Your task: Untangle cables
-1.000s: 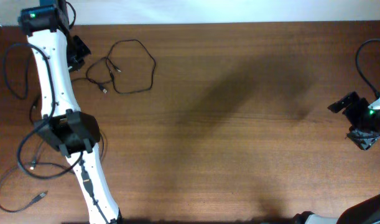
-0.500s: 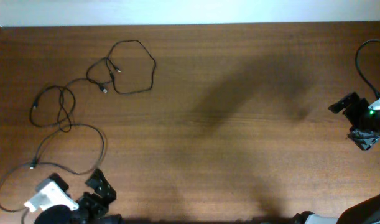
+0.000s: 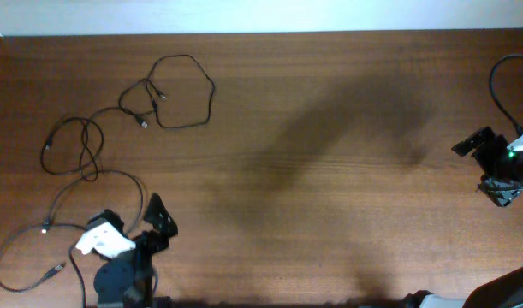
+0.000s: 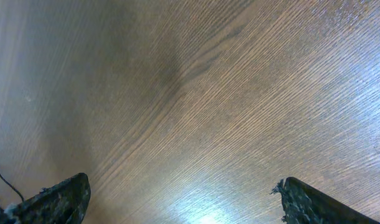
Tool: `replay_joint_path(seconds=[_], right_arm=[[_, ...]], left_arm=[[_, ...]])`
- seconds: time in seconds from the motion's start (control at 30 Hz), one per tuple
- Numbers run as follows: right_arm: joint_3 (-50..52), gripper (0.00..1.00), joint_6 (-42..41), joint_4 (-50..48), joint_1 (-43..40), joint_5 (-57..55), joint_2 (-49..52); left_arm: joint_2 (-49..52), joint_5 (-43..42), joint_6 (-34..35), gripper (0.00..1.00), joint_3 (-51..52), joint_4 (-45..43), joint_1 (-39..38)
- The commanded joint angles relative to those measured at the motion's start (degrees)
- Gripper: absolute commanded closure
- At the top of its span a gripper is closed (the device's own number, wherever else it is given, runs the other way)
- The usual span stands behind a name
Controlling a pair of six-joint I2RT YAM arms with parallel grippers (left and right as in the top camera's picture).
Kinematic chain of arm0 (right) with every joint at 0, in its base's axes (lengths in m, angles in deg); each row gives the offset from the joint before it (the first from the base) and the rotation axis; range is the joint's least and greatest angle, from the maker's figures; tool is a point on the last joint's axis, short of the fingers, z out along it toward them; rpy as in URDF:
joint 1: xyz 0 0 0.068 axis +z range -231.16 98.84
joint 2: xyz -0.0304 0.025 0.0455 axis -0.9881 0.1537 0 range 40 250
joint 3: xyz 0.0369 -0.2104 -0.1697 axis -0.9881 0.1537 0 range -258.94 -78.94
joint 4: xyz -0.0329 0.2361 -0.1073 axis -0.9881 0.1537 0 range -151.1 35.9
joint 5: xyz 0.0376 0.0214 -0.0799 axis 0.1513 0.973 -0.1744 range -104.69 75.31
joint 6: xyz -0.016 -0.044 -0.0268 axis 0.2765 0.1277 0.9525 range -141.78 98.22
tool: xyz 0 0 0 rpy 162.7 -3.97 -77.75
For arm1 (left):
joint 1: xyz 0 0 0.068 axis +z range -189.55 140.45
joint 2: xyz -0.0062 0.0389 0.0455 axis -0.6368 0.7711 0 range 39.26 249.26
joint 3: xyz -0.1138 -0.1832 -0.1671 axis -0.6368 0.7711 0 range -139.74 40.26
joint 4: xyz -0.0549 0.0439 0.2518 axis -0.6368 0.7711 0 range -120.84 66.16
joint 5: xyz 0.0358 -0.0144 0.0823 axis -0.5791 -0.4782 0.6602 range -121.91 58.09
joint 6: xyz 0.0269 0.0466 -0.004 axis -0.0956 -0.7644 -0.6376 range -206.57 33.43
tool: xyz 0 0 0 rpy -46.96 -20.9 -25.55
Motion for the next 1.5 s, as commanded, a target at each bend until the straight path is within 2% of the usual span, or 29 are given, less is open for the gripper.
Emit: replay_joint_path(seconds=[0.0, 0.07, 0.2, 0.33, 0.5, 0.97, 1.03, 1.07, 1.1, 1.17, 1.27, 1.37, 1.47], right_arm=[[-0.04, 0.02, 0.55, -0.2, 0.2, -0.09, -0.55], [-0.04, 0.02, 0.55, -0.2, 0.2, -0.09, -0.55], [-0.04, 0.01, 0.55, -0.2, 0.2, -0.09, -0.55], [-0.04, 0.02, 0.55, -0.2, 0.2, -0.09, -0.55], [-0.04, 0.02, 0.55, -0.2, 0.2, -0.09, -0.55], [1.95, 0.02, 0.55, -0.48, 0.9, -0.11, -1.57], [8.39, 0.01, 0.55, -0.87, 2.36, -0.26, -6.56], [16.41, 0.02, 0.55, -0.85, 4.04, -0.92, -14.21], [19.98, 0.02, 0.57, -0.85, 4.81, -0.94, -18.1], [30.01, 0.02, 0.55, -0.87, 8.33, -0.92, -33.16], [32.37, 0.02, 0.55, -3.58, 9.97, -0.92, -50.29], [32.37, 0.02, 0.0, -8.39, 9.97, -0.52, -59.95], [32.48, 0.02, -0.31, -9.81, 9.92, 4.48, -66.77]], left_arm=[[-0.44, 0.96, -0.81, 0.01, 7.04, -7.93, -1.18], [-0.46, -0.57, -1.86, 0.01, 9.88, -11.52, -1.22], [-0.46, -9.14, -13.77, 0.01, 17.49, -26.64, -1.2], [-0.46, -10.08, -21.46, 0.01, 17.42, -26.6, 0.0], [-0.46, -10.08, -23.98, 0.01, 17.4, -26.56, -0.11], [-0.44, -10.45, -23.91, 0.01, 17.4, -26.75, -0.11], [-0.44, -10.45, -23.91, 0.01, 17.4, -26.75, -0.11], [-0.44, -10.45, -23.91, 0.01, 17.4, -26.75, -0.11], [-0.44, -10.45, -23.91, 0.01, 17.4, -26.75, -0.11], [-0.44, -10.45, -23.91, 0.01, 17.4, -26.75, -0.11], [-0.44, -10.45, -23.91, 0.01, 17.4, -26.75, -0.11], [-0.44, -10.45, -23.91, 0.01, 17.4, -26.75, -0.11], [-0.44, -10.45, -23.91, 0.01, 17.4, -26.75, -0.11]])
